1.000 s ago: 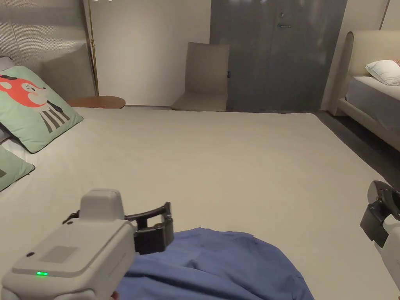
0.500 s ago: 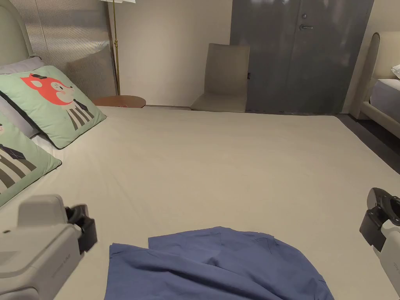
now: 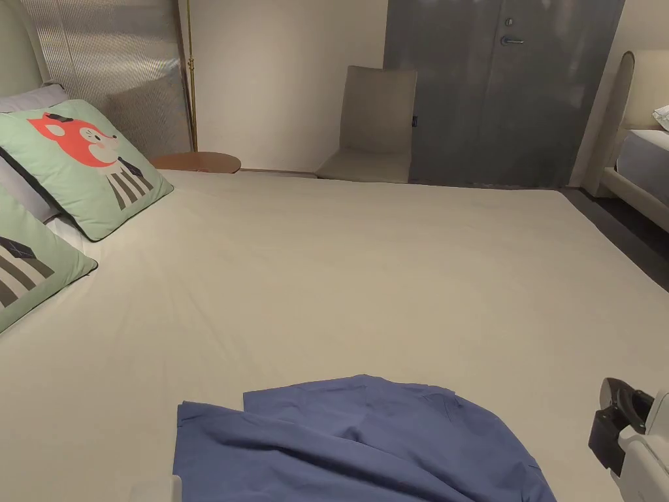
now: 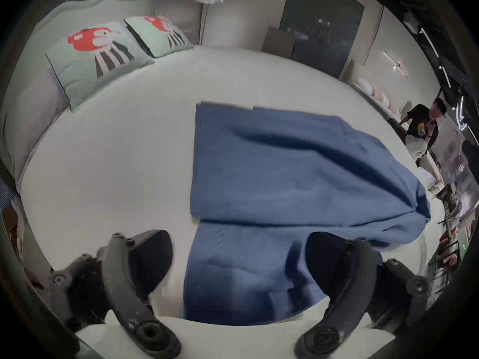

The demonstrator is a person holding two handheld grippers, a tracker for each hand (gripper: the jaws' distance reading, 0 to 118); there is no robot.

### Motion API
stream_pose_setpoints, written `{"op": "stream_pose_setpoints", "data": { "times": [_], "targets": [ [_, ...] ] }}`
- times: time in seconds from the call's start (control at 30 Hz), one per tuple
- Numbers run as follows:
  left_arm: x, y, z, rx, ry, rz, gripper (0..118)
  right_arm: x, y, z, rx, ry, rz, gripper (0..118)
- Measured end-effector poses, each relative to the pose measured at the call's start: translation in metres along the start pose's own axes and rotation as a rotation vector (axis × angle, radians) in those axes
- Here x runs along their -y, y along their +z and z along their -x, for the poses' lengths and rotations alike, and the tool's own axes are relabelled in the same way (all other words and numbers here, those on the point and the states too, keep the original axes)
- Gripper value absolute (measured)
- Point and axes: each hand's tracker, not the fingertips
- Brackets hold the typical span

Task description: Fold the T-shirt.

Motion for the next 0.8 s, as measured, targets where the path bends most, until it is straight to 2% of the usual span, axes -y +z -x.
{"op": "stream_pose_setpoints", "data": {
  "times": [0.07,0.1,0.13,0.17,0.2,0.23,0.27,0.3,0.37,0.47,0.5,0.53,0.57,0.6,0.63,0.67,0.7,0.8],
  "targets": [
    [0.005,-0.003,-0.003,-0.016,-0.006,0.015,70,0.009,-0.006,-0.003,0.009,0.01,0.049,1],
    [0.008,0.0,-0.006,-0.094,-0.058,-0.023,62,0.014,-0.01,-0.004,0.004,0.013,0.093,6],
    [0.008,0.003,-0.007,-0.07,-0.082,-0.026,56,0.017,-0.015,-0.006,-0.004,0.012,0.127,17],
    [0.006,0.008,-0.007,-0.047,-0.067,-0.019,46,0.023,-0.023,-0.008,-0.025,0.008,0.191,37],
    [0.006,0.011,-0.008,-0.05,-0.062,-0.026,24,0.028,-0.03,-0.008,-0.033,0.006,0.246,71],
    [0.006,0.014,-0.007,-0.055,-0.06,-0.041,13,0.036,-0.039,-0.009,-0.037,-0.002,0.299,95],
    [0.006,0.017,-0.006,-0.047,-0.057,-0.052,12,0.043,-0.046,-0.009,-0.042,0.0,0.328,111],
    [0.004,0.021,-0.005,-0.043,-0.052,-0.053,8,0.049,-0.052,-0.008,-0.053,0.009,0.366,115],
    [0.005,0.027,-0.004,-0.06,-0.047,-0.068,7,0.065,-0.068,-0.009,-0.054,0.023,0.451,115],
    [0.004,0.034,0.001,-0.039,-0.026,-0.079,7,0.088,-0.092,-0.01,-0.067,-0.004,0.595,114],
    [0.004,0.037,0.002,-0.037,-0.025,-0.084,7,0.094,-0.098,-0.009,-0.074,-0.015,0.642,109],
    [0.005,0.039,0.001,-0.037,-0.027,-0.088,6,0.1,-0.102,-0.008,-0.097,-0.022,0.681,97],
    [0.004,0.04,0.001,-0.037,-0.027,-0.092,6,0.104,-0.104,-0.006,-0.127,-0.043,0.699,77],
    [0.003,0.042,0.0,-0.045,-0.029,-0.098,6,0.105,-0.103,-0.005,-0.155,-0.066,0.709,52],
    [0.003,0.046,0.0,-0.048,-0.033,-0.105,6,0.104,-0.101,-0.003,-0.181,-0.091,0.69,41],
    [0.002,0.049,0.0,-0.045,-0.032,-0.112,5,0.1,-0.096,0.0,-0.166,-0.075,0.66,24],
    [-0.001,0.053,0.001,-0.039,-0.026,-0.12,5,0.095,-0.091,0.002,-0.166,-0.049,0.611,13],
    [-0.01,0.069,0.002,-0.019,-0.01,-0.156,3,0.071,-0.079,0.001,-0.179,-0.051,0.571,12]
  ]
}}
